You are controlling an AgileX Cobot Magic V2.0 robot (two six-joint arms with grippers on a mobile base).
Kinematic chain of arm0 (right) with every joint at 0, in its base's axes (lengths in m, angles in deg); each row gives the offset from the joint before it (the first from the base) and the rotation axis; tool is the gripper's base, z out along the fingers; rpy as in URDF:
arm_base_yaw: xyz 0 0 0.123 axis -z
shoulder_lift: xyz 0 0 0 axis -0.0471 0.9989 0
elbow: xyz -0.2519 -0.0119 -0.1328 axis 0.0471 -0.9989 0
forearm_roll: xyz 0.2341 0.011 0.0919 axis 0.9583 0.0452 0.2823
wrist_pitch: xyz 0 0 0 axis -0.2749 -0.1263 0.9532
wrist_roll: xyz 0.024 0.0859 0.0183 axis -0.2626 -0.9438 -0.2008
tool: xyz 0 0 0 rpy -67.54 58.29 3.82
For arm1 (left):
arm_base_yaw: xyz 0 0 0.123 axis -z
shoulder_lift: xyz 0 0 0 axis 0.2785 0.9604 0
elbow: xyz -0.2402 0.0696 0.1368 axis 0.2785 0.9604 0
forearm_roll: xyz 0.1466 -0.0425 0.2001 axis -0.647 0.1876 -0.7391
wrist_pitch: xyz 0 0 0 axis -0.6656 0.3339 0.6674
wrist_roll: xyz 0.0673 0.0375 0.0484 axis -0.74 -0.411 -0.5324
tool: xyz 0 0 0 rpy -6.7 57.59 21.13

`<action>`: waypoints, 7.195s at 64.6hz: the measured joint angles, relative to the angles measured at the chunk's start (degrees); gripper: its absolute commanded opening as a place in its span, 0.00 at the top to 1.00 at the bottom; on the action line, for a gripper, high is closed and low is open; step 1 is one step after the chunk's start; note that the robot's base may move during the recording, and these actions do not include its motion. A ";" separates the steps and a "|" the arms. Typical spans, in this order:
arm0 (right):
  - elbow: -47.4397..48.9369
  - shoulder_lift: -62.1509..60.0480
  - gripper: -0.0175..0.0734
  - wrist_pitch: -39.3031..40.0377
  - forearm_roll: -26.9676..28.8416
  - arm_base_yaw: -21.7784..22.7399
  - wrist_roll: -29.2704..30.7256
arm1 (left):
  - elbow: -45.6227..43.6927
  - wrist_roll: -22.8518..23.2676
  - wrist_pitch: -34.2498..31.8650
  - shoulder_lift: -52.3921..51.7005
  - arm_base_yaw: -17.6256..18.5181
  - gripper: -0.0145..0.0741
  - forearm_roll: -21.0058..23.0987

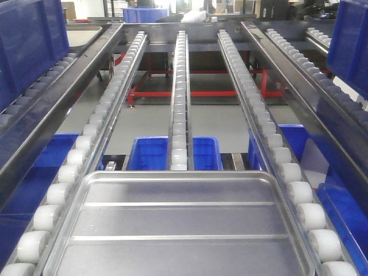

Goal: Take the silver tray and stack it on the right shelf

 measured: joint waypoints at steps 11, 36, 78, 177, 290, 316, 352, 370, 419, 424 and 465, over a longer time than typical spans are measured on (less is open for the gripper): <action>0.00 0.00 0.75 0.00 0.00 0.00 0.00 | 0.00 0.00 0.00 0.00 0.00 0.94 0.00; 0.00 0.00 0.75 0.00 0.00 0.00 0.00 | 0.00 0.00 0.41 0.00 0.00 0.94 0.00; 0.89 0.00 0.75 -4.29 0.00 0.00 0.00 | -0.60 0.00 3.14 0.00 0.00 0.94 0.41; 36.54 50.09 0.72 -51.46 13.15 -7.45 -3.82 | -41.77 27.56 46.38 58.53 22.21 0.94 -4.64; 49.54 82.05 0.72 -40.81 -0.01 -36.01 -31.82 | -50.08 46.43 37.19 82.25 39.20 0.94 -11.97; 49.54 82.05 0.72 -41.36 -0.01 -36.01 -31.92 | -50.18 46.43 40.21 82.90 39.20 0.81 -11.97; 49.43 86.03 0.31 -39.35 -0.01 -36.01 -31.92 | -50.31 46.54 34.95 85.65 39.20 0.53 -12.66; 49.43 88.68 0.31 -38.49 -0.01 -36.01 -31.92 | -50.43 46.54 34.85 86.45 39.20 0.55 -13.83; 49.43 91.55 0.32 -36.60 -0.01 -36.01 -31.92 | -50.72 46.54 34.12 93.53 39.20 0.56 -14.10; 49.43 91.55 0.32 -36.58 -0.01 -36.01 -31.92 | -50.72 46.54 34.12 93.53 39.20 0.56 -14.10; 49.43 91.79 0.32 -36.48 -0.01 -36.01 -31.92 | -50.72 46.66 34.12 93.63 39.20 0.56 -14.10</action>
